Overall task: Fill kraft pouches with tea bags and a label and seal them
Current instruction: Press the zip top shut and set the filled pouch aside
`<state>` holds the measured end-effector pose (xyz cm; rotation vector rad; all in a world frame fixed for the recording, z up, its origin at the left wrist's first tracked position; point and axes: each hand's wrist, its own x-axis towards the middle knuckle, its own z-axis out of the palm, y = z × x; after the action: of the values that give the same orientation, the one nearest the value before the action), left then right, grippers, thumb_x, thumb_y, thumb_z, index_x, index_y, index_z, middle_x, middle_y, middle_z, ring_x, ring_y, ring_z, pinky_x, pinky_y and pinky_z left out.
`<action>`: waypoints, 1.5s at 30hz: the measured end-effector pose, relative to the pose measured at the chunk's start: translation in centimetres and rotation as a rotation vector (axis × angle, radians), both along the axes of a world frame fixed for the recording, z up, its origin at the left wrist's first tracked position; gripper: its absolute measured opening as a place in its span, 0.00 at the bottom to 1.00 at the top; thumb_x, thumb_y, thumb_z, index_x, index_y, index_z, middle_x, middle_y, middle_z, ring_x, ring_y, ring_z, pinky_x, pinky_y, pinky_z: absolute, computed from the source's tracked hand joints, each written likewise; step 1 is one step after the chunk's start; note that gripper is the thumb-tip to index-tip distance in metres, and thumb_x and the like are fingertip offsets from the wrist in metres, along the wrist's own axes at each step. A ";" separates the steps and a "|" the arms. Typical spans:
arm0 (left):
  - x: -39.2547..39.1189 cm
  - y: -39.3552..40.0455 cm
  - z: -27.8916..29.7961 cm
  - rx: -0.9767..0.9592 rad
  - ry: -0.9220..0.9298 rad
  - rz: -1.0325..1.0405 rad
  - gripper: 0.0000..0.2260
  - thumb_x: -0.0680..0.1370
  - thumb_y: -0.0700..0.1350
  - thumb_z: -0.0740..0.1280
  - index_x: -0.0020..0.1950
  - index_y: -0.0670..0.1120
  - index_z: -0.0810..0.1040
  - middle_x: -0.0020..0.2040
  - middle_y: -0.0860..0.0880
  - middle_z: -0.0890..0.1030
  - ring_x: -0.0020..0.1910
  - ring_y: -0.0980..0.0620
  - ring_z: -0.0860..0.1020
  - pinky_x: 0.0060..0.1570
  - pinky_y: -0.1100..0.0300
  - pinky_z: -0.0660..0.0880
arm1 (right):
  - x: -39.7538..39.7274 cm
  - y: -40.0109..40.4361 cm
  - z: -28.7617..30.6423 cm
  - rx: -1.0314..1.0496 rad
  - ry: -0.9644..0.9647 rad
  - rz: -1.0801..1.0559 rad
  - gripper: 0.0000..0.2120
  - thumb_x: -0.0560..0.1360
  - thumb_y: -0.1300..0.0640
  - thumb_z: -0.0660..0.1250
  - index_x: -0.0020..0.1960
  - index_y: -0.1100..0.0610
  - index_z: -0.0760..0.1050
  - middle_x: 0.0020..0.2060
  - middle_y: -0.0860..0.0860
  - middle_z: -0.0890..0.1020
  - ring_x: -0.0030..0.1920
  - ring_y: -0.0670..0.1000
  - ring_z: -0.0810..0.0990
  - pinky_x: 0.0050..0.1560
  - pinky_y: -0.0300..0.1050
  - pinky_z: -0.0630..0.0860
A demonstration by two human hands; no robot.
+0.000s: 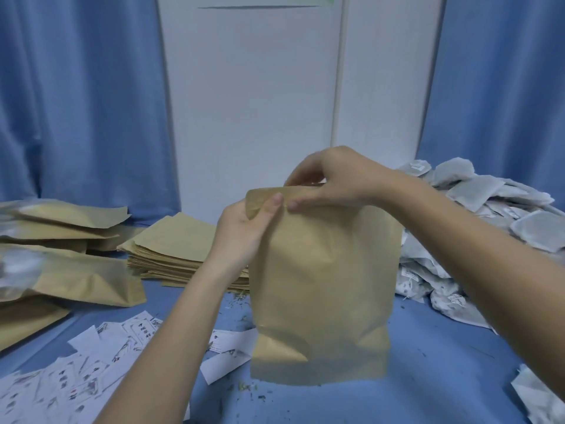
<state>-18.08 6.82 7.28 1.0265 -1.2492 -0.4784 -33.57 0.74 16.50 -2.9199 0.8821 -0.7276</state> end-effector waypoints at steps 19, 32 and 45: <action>-0.7 0.0 -1.8 -0.257 0.058 0.376 0.14 0.74 0.48 0.72 0.32 0.49 0.72 0.20 0.56 0.64 0.25 0.58 0.61 0.28 0.68 0.61 | 1.4 1.3 0.3 -0.071 0.124 -0.015 0.10 0.71 0.48 0.70 0.38 0.53 0.77 0.33 0.47 0.79 0.35 0.43 0.75 0.38 0.42 0.71; -0.5 0.0 -2.0 -0.311 0.089 0.361 0.15 0.74 0.45 0.72 0.31 0.52 0.69 0.19 0.58 0.63 0.24 0.59 0.61 0.27 0.72 0.60 | -2.4 -0.7 -0.8 -0.166 0.173 -0.031 0.16 0.73 0.47 0.68 0.36 0.58 0.72 0.27 0.50 0.71 0.32 0.48 0.67 0.32 0.40 0.62; 0.4 -0.3 -2.3 -0.279 0.156 0.312 0.13 0.73 0.47 0.72 0.33 0.47 0.70 0.22 0.57 0.66 0.28 0.58 0.60 0.33 0.64 0.63 | -5.2 -2.8 -1.4 -0.212 0.104 -0.011 0.19 0.74 0.46 0.66 0.37 0.62 0.73 0.29 0.52 0.74 0.31 0.48 0.69 0.35 0.30 0.65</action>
<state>-17.73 6.54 4.98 0.9069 -0.9632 -0.1342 -38.76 -2.07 15.05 -3.1671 0.8805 -0.7177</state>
